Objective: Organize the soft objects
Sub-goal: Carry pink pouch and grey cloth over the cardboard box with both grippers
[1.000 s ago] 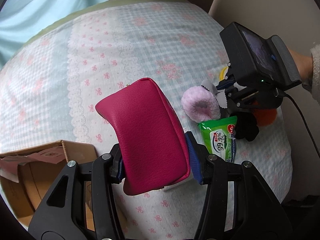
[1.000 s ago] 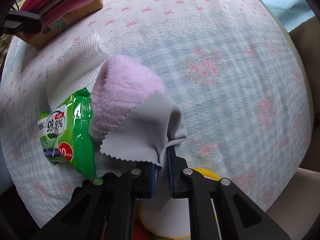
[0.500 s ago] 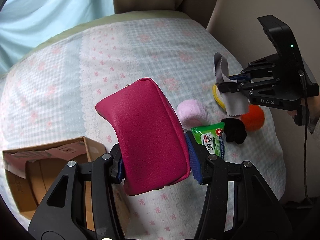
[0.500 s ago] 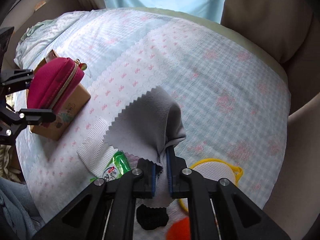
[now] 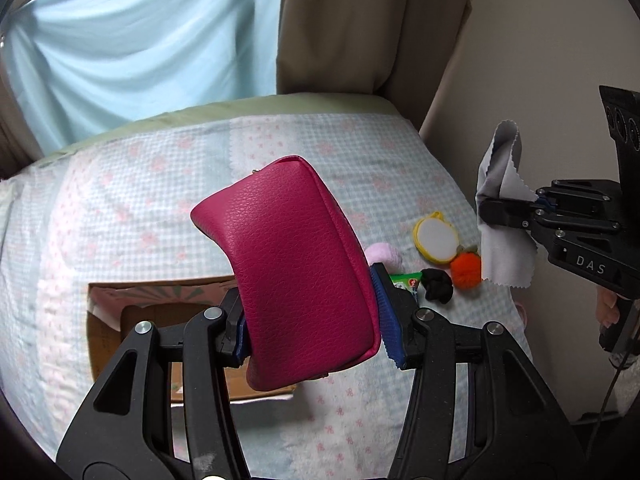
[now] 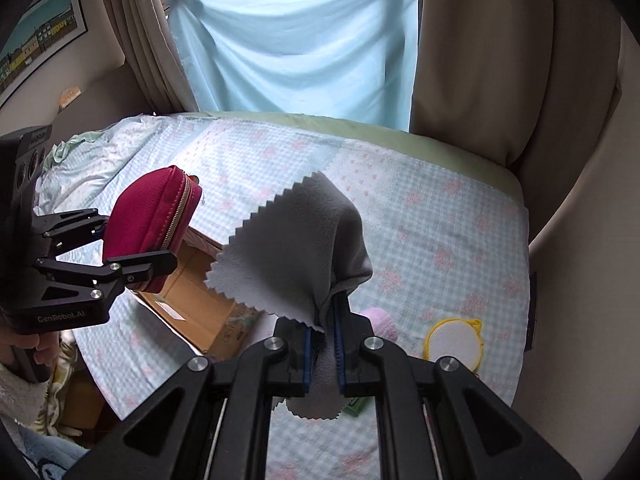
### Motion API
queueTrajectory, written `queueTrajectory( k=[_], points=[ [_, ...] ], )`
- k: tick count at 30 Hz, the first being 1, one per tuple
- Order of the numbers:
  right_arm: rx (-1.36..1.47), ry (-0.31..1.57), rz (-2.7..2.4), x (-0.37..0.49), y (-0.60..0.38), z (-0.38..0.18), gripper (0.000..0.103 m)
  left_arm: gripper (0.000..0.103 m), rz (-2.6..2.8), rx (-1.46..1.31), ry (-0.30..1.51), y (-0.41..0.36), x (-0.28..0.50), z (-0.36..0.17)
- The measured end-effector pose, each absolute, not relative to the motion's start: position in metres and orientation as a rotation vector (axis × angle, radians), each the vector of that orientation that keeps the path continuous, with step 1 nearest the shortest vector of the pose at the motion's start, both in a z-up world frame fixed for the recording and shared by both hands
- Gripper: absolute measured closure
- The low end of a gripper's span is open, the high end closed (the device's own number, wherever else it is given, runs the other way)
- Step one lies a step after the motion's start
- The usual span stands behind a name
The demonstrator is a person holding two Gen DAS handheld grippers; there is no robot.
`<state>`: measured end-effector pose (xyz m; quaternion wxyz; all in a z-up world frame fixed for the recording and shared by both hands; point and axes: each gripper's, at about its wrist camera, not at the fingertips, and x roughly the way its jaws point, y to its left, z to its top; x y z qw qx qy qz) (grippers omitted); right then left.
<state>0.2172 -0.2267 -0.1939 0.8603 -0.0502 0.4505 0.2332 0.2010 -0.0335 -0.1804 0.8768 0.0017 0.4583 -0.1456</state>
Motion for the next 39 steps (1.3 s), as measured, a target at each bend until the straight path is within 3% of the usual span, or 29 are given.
queueTrajectory(
  k=[8,16,26,39],
  points=[
    [-0.032,0.911,0.456,0.181,-0.149,-0.155,0.094,0.056,-0.28,-0.019,0.948,0.055,0.179,-0.151],
    [0.031,0.944,0.35,0.175,-0.051,-0.159,0.094,0.056,-0.337,0.022,1.01,0.151,0.187,-0.167],
    [0.194,1.118,0.176,0.197,0.021,-0.236,0.094,0.056,-0.449,0.194,1.16,0.201,0.217,-0.251],
    [0.157,1.344,0.112,0.243,0.038,-0.355,0.094,0.056,-0.534,0.242,1.347,0.181,0.261,-0.366]
  ],
)
